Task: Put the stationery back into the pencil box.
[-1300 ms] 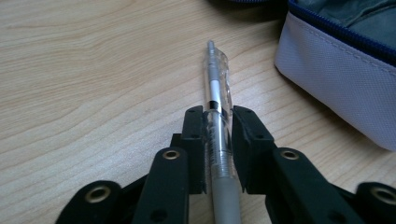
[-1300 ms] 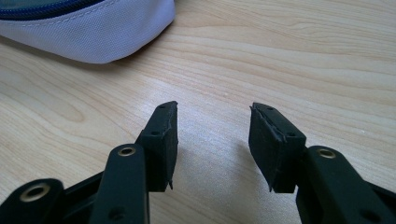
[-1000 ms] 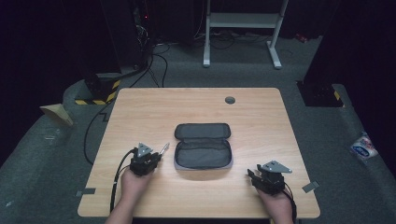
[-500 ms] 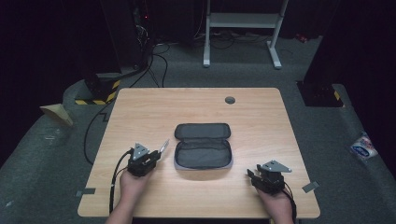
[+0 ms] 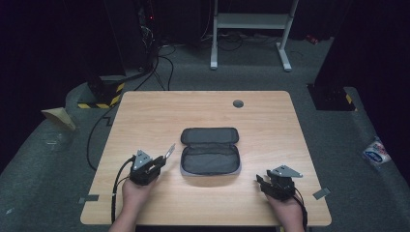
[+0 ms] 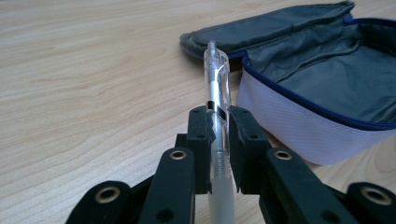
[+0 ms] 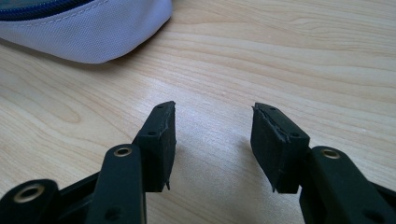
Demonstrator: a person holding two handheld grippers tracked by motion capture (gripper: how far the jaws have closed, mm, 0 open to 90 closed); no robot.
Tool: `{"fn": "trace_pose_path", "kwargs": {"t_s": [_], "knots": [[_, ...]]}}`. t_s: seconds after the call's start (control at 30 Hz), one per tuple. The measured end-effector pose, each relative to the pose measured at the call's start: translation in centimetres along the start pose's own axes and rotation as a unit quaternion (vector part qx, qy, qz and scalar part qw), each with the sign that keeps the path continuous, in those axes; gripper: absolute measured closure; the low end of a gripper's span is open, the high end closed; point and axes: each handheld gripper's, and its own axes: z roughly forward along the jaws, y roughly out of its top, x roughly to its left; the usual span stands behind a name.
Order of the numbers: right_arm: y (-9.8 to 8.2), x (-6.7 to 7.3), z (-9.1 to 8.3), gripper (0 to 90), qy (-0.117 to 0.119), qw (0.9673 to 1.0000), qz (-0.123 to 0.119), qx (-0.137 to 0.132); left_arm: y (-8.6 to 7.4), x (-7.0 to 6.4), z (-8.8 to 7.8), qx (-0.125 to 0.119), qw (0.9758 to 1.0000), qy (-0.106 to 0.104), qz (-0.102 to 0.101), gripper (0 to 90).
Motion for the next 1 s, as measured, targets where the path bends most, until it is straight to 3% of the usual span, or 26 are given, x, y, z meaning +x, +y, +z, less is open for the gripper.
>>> {"fn": "trace_pose_path", "kwargs": {"t_s": [0.23, 0.33, 0.53, 0.83, 1.0], "knots": [[0.6, -0.3, -0.1, 49.8, -0.001, 0.9998, -0.015, -0.01, 1.0, -0.8, -1.9, -0.017, 0.9997, -0.006, 0.019, 79.0], [0.5, -0.4, -0.2, 49.7, -0.002, 0.9998, -0.015, -0.009, 1.5, -1.1, -2.5, -0.028, 0.9994, -0.014, 0.013, 79.0], [0.1, -1.0, -0.6, 48.6, -0.004, 0.9994, -0.034, 0.0, 2.1, -1.6, -2.1, -0.025, 0.9992, -0.018, 0.024, 79.0], [0.0, -1.4, -0.8, 48.5, -0.005, 0.9997, -0.021, -0.008, 2.9, -2.2, -1.5, -0.014, 0.9986, -0.028, 0.043, 79.0], [-0.2, -1.6, -0.8, 48.7, 0.001, 0.9998, -0.018, -0.009, 3.5, -2.4, -1.5, -0.015, 0.9984, -0.035, 0.041, 79.0]]}}
